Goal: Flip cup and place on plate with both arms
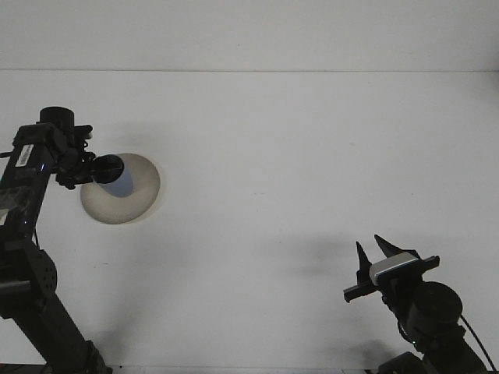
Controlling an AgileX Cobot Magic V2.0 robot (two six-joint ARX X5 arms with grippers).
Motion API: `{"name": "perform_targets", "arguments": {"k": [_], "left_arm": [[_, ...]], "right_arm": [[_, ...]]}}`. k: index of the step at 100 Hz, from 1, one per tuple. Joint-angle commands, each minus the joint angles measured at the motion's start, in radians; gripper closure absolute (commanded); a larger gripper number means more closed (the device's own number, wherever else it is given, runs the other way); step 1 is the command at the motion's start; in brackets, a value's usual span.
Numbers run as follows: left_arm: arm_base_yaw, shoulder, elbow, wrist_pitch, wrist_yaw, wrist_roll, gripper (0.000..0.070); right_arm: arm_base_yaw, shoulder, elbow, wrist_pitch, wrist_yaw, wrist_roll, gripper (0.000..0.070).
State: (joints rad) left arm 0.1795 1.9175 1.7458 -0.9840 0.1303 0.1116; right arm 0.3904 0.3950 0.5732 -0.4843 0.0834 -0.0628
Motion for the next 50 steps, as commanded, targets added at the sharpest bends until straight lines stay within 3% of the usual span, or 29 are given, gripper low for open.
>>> {"name": "perform_targets", "arguments": {"k": [1,35,50], "left_arm": [[0.006,0.013,0.032,-0.001,0.035,-0.015,0.0276],[0.016,-0.203,0.147,-0.009,0.058,-0.022,0.0276],[0.016,-0.372,0.148,0.029,0.082,-0.070,0.0282]], "right_arm": [[0.002,0.005,0.001,0.011,0.003,0.003,0.0430],[0.002,0.005,0.001,0.012,0.004,0.008,0.0430],[0.002,0.005,0.001,0.031,0.045,0.042,0.0430]]}}
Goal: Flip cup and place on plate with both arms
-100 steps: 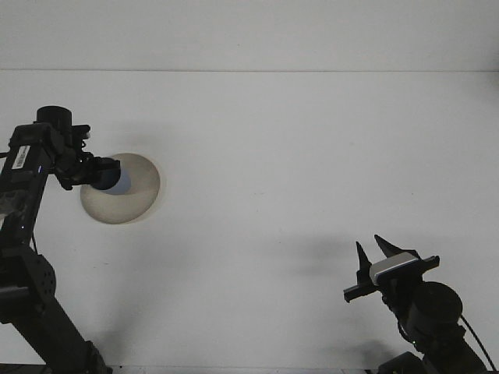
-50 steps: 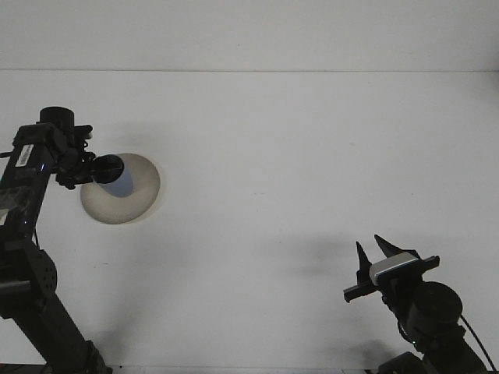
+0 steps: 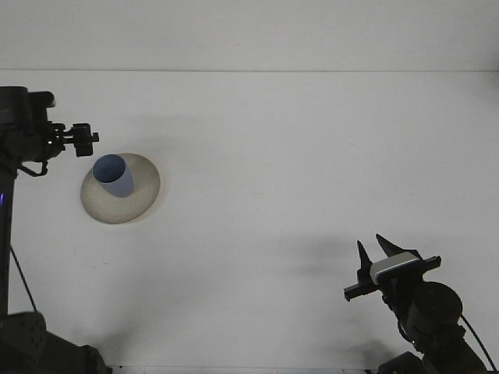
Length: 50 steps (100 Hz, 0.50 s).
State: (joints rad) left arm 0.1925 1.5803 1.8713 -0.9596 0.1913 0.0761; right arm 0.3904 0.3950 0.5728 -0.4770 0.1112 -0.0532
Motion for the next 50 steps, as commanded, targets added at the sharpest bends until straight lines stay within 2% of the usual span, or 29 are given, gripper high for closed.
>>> {"name": "perform_targets", "arguments": {"k": [1,5,20,30,34,45,50], "left_arm": [[0.003,-0.044,0.022,0.005,0.024,-0.036,0.0284],[0.003,-0.084,0.022,0.000,0.042,-0.039,0.0307],[-0.015,-0.223,-0.013,-0.020,0.080,-0.037,0.0514],[-0.045,-0.325,-0.124,0.018,0.080,-0.011,0.0632],[-0.057,-0.375,-0.200,0.068,0.080,-0.001,0.0693],[-0.087,-0.528,-0.476,0.293,0.079,0.029,0.0687],[-0.092,-0.602,-0.618,0.422,0.077,0.037,0.0687]], "right_arm": [[0.002,0.005,0.002,0.027,0.021,0.035,0.0430],[0.002,0.005,0.001,0.040,0.030,0.044,0.0430],[0.002,0.004,0.001,0.104,0.076,0.066,0.0434],[0.000,0.004,-0.006,0.153,0.109,0.065,0.0460],[0.000,0.004,-0.016,0.176,0.125,0.065,0.0491],[-0.010,0.003,-0.045,0.249,0.129,0.065,0.0700],[-0.015,0.003,-0.050,0.276,0.129,0.069,0.0700]]}}
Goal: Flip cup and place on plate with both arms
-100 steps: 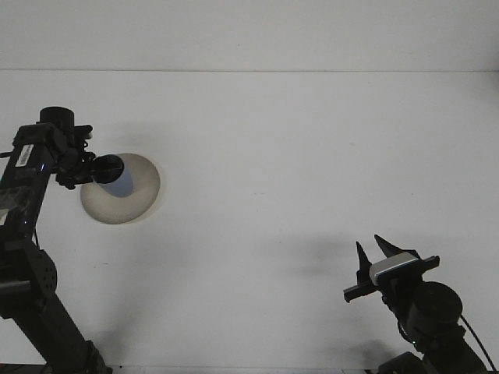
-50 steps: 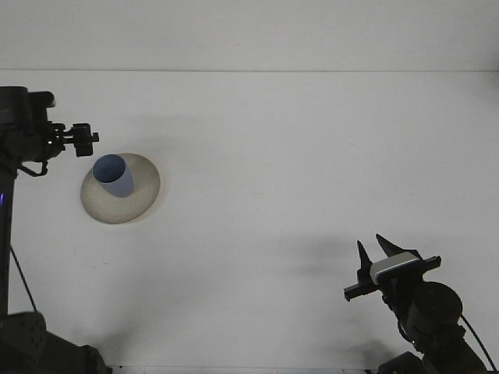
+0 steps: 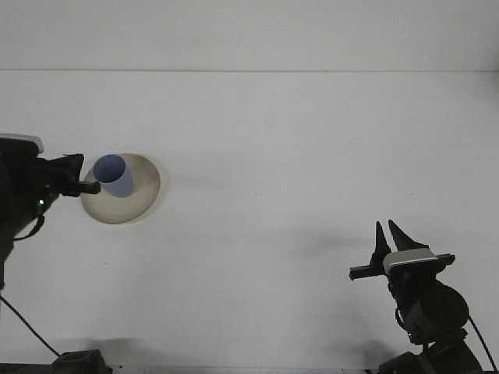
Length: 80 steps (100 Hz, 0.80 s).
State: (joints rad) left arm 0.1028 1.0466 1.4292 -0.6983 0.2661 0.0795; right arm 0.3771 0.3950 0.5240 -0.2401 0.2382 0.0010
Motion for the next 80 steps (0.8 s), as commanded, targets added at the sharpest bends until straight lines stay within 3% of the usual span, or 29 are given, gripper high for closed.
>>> {"name": "perform_targets", "arguments": {"k": [1,13,28,56,80], "left_arm": [[-0.003,-0.084,-0.206,0.188,0.003,0.033,0.0687],[-0.003,-0.260,-0.532,0.502,-0.003,0.027,0.0687],[-0.003,-0.427,-0.800,0.755,-0.095,-0.014,0.0688],[-0.003,-0.502,-0.845,0.768,-0.105,-0.077,0.0688],[-0.003,-0.548,-0.845,0.768,-0.105,-0.077,0.0688]], "right_arm": [[-0.003,0.003,-0.001,0.045,0.003,0.016,0.0700],[-0.017,0.003,-0.001,0.106,0.004,0.021,0.0700],[-0.034,0.003,-0.001,0.174,-0.002,0.023,0.0700],[-0.034,0.003,0.000,0.241,-0.001,0.025,0.0700],[-0.034,0.003,0.000,0.240,-0.002,0.025,0.0700]]}}
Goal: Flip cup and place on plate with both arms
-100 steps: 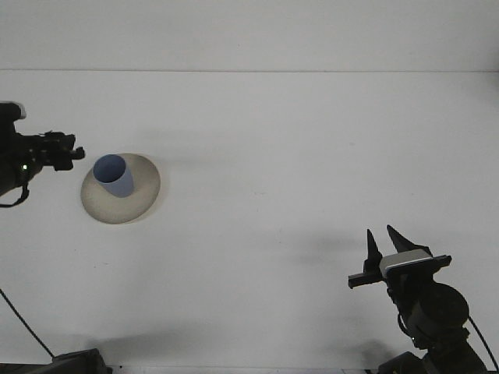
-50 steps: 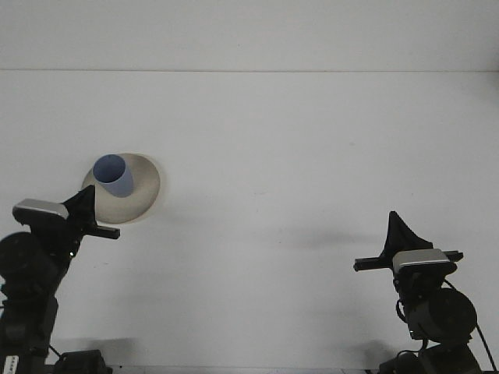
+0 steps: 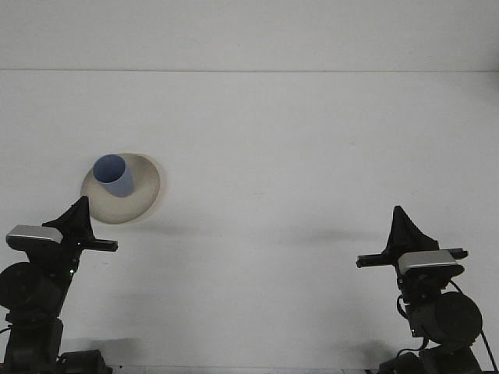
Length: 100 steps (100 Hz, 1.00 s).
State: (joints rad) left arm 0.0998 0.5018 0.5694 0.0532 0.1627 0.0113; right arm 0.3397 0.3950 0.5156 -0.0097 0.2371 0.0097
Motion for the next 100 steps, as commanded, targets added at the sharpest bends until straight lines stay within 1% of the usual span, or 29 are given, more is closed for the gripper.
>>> {"name": "perform_targets", "arguments": {"k": [1,42,49,62,72,77,89,100], "left_arm": [[0.000,-0.004,0.015,0.016,-0.001,-0.008,0.0688],[0.000,-0.039,0.015,0.016,-0.001,-0.008,0.0688],[0.000,-0.040,0.015,0.016,-0.006,0.019,0.0688],[-0.010,-0.058,-0.003,-0.020,-0.017,0.030,0.0688],[-0.047,-0.109,-0.092,0.007,-0.114,0.032,0.0688],[-0.069,-0.150,-0.161,0.053,-0.143,0.031,0.0688],[-0.091,-0.259,-0.337,0.163,-0.146,0.019,0.0688],[-0.095,-0.343,-0.449,0.177,-0.146,-0.006,0.0688]], "right_arm": [[0.004,0.003,0.008,0.010,0.000,0.016,0.0700],[0.004,0.003,0.008,0.010,0.000,0.016,0.0700],[0.004,0.003,0.008,0.010,0.000,0.016,0.0700],[0.004,0.003,0.008,0.010,0.000,0.016,0.0700],[0.004,0.003,0.008,0.010,0.000,0.016,0.0700],[0.004,0.003,0.008,0.010,0.000,0.016,0.0700],[0.004,0.003,0.008,0.010,0.000,0.016,0.0700],[0.004,0.003,0.008,0.010,0.000,0.016,0.0700]]}}
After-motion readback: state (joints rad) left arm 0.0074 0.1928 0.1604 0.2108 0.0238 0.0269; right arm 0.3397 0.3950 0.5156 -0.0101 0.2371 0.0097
